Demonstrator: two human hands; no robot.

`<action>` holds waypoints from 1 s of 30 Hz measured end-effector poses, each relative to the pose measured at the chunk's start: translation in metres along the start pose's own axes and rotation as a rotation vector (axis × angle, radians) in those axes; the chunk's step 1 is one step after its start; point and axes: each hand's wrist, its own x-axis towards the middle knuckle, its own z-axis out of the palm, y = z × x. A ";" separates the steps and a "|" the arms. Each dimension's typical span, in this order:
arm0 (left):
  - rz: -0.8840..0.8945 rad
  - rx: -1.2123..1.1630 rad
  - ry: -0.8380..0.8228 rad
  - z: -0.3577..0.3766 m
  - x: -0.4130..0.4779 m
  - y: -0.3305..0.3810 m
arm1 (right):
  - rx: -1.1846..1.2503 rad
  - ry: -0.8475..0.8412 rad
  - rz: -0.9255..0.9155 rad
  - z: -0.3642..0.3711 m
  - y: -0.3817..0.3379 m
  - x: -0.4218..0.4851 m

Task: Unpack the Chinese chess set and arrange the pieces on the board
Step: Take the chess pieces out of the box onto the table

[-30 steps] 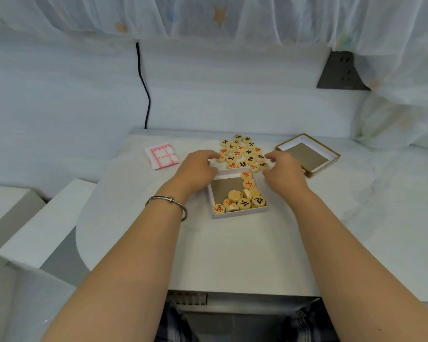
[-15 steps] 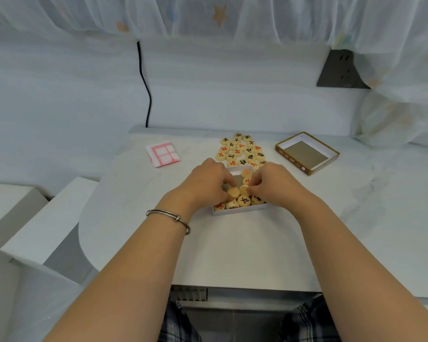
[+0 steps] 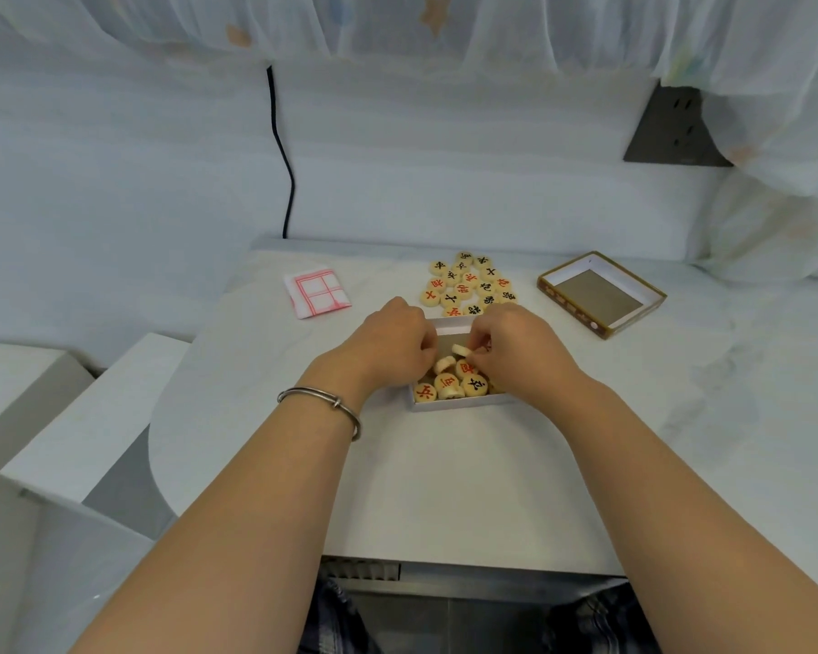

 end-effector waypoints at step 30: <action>-0.031 -0.041 0.072 -0.005 0.005 -0.012 | 0.112 -0.187 0.108 -0.017 -0.004 0.010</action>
